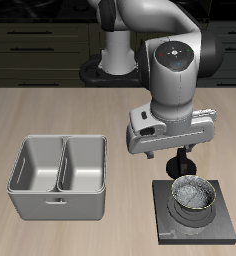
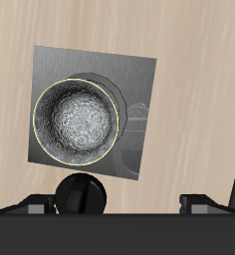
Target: Place the black bowl on the flat stove and turn on the flat stove
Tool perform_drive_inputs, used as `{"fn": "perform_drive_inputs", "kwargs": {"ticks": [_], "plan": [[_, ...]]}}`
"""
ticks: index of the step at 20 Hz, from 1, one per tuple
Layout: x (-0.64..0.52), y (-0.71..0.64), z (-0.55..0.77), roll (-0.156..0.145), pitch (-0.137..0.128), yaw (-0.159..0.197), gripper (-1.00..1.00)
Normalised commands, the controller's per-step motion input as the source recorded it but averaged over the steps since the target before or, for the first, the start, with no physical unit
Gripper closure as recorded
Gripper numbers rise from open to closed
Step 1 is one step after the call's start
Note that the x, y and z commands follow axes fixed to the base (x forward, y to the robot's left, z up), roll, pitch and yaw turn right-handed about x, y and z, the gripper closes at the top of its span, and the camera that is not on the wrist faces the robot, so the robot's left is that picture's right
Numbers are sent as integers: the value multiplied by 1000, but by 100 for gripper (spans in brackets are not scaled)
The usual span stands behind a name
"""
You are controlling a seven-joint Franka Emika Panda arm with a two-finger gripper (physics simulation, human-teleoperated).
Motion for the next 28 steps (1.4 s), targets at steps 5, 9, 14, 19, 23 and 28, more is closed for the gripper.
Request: {"fn": "perform_drive_inputs", "kwargs": {"ticks": [5,9,14,19,23,28], "plan": [[-292,66,156,-33,-3,-158,-100],[-326,104,184,-22,-20,-126,-100],[-323,15,160,-52,5,-83,-100],[-191,4,148,-42,8,-20,-100],[-60,49,-13,-34,13,45,-100],[-22,97,-130,-30,23,37,-100]]}}
